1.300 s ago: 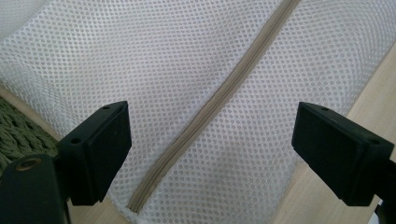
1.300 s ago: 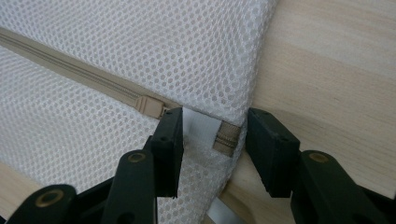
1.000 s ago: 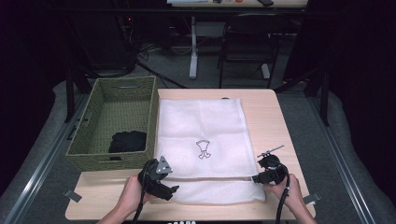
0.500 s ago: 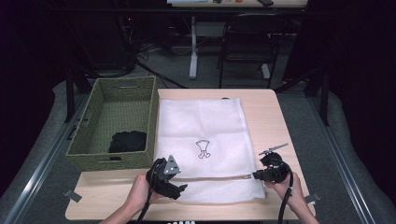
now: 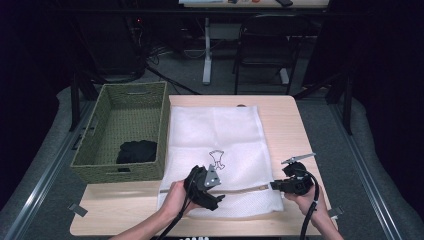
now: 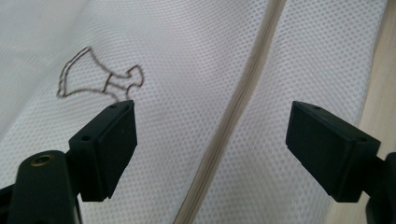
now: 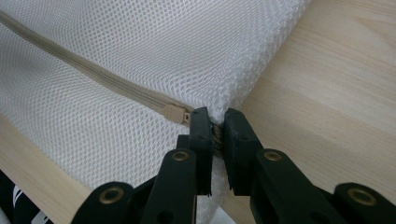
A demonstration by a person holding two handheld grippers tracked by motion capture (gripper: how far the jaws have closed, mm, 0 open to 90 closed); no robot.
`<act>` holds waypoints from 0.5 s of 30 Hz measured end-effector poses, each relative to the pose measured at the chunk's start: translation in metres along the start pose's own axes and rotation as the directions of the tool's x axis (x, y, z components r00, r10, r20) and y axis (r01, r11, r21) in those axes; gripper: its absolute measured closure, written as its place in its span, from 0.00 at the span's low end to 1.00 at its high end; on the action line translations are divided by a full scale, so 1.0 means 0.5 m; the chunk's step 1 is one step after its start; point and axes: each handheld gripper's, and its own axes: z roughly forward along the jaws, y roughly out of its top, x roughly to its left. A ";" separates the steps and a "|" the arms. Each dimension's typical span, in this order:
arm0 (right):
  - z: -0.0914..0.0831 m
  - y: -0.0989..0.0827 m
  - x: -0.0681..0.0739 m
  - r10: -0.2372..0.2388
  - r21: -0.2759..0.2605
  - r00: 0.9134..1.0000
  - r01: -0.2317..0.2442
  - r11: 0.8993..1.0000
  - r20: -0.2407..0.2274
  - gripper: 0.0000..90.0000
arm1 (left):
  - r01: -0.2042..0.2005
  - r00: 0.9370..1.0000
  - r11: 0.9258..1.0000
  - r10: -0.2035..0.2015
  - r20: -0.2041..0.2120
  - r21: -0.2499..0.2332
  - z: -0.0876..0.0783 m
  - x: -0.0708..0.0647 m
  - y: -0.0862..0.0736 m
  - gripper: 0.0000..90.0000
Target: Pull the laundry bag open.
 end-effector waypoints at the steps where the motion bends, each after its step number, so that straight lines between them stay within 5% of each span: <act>1: -0.001 0.000 -0.001 -0.007 -0.004 1.000 0.007 1.000 -0.001 0.92 | -0.022 1.000 1.000 0.022 0.006 -0.006 0.013 -0.011 0.013 0.22; 15: -0.013 0.001 0.010 -0.015 -0.044 1.000 0.014 0.999 -0.023 0.92 | -0.098 0.993 0.994 0.102 0.064 -0.052 0.066 -0.043 0.074 0.43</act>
